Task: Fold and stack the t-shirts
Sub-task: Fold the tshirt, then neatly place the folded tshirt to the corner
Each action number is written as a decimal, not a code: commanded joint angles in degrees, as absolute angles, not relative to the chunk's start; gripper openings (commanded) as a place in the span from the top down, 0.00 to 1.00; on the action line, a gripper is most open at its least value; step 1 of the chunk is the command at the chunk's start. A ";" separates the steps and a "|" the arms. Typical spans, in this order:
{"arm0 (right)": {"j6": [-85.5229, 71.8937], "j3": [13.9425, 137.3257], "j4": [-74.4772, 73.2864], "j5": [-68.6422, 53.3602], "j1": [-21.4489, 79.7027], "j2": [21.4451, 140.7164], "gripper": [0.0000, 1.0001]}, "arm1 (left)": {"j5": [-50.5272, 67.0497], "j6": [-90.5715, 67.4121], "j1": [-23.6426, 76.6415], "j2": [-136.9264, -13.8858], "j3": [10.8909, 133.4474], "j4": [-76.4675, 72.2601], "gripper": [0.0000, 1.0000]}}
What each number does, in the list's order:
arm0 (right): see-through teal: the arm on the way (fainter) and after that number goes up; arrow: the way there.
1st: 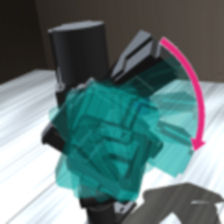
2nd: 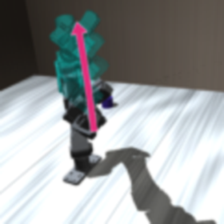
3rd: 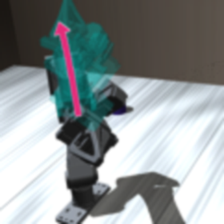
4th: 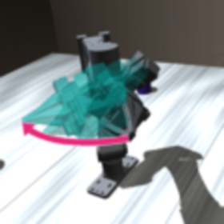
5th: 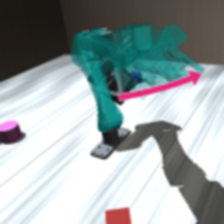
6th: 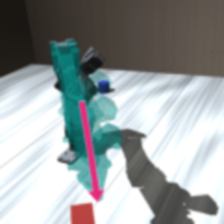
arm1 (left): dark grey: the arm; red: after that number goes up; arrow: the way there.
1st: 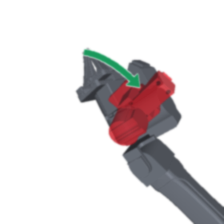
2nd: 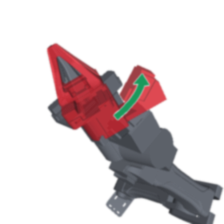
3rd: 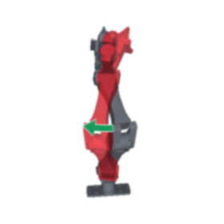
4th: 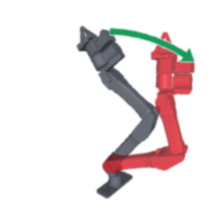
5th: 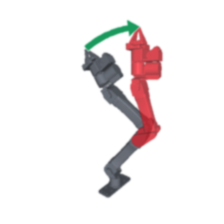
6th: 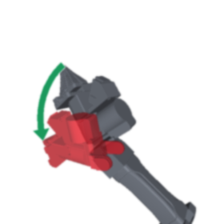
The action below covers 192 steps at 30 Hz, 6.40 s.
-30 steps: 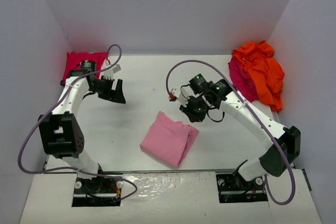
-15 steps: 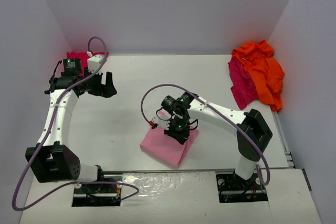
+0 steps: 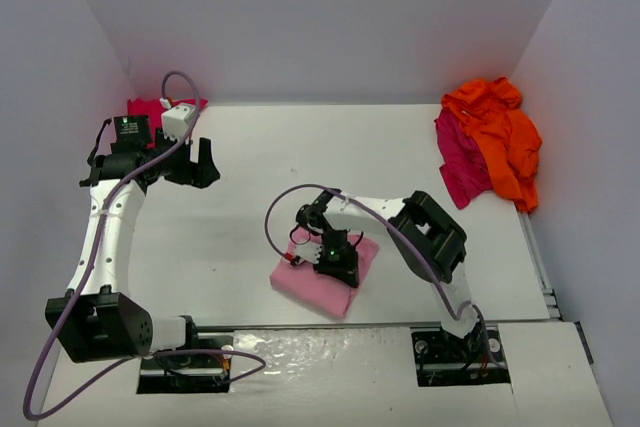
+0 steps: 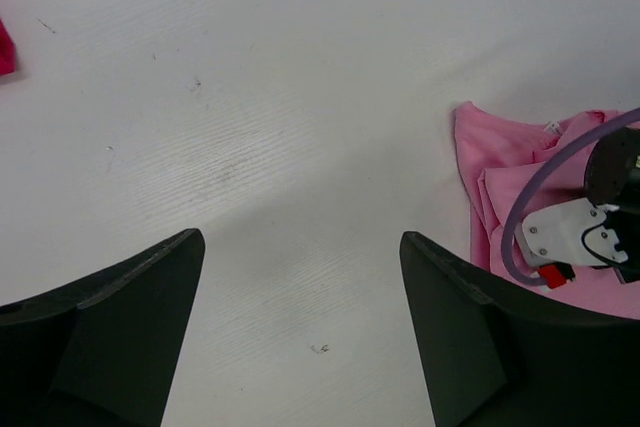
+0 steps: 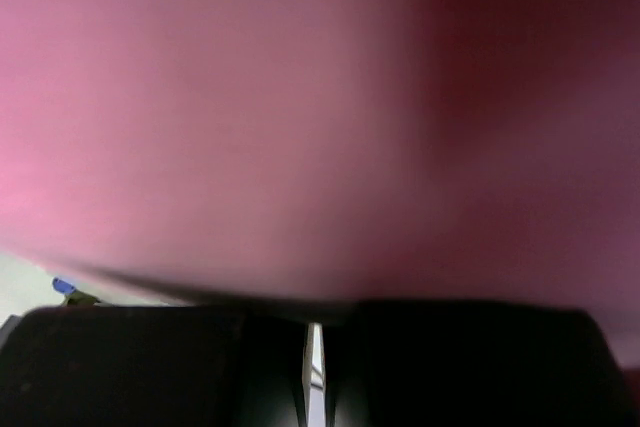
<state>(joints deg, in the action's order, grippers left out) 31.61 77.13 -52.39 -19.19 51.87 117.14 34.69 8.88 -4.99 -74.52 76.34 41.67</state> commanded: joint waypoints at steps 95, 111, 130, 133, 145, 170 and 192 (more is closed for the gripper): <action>25.81 86.03 -42.97 -12.49 26.75 96.84 1.00 | 49.53 1.63 10.46 -112.81 73.90 38.53 0.03; 23.59 83.39 -42.54 -20.98 27.79 107.98 1.00 | 49.27 1.06 10.63 -114.87 74.39 38.19 0.03; 22.14 89.54 -42.61 -24.66 36.67 123.50 1.00 | 51.04 1.49 13.17 -122.57 79.78 41.12 0.03; 23.18 89.66 -42.98 -25.11 38.84 124.27 1.00 | 51.93 1.65 13.68 -123.61 80.74 41.48 0.10; 24.17 90.24 -43.68 -24.09 40.32 124.74 1.00 | 49.50 2.37 17.08 -124.55 83.39 41.70 1.00; 26.75 90.03 -43.27 -18.11 27.42 106.08 1.00 | -13.95 26.17 4.92 -118.19 111.36 39.72 1.00; 26.83 88.92 -41.13 -20.19 25.68 109.33 1.00 | -30.07 43.60 -5.81 -153.36 160.57 25.58 1.00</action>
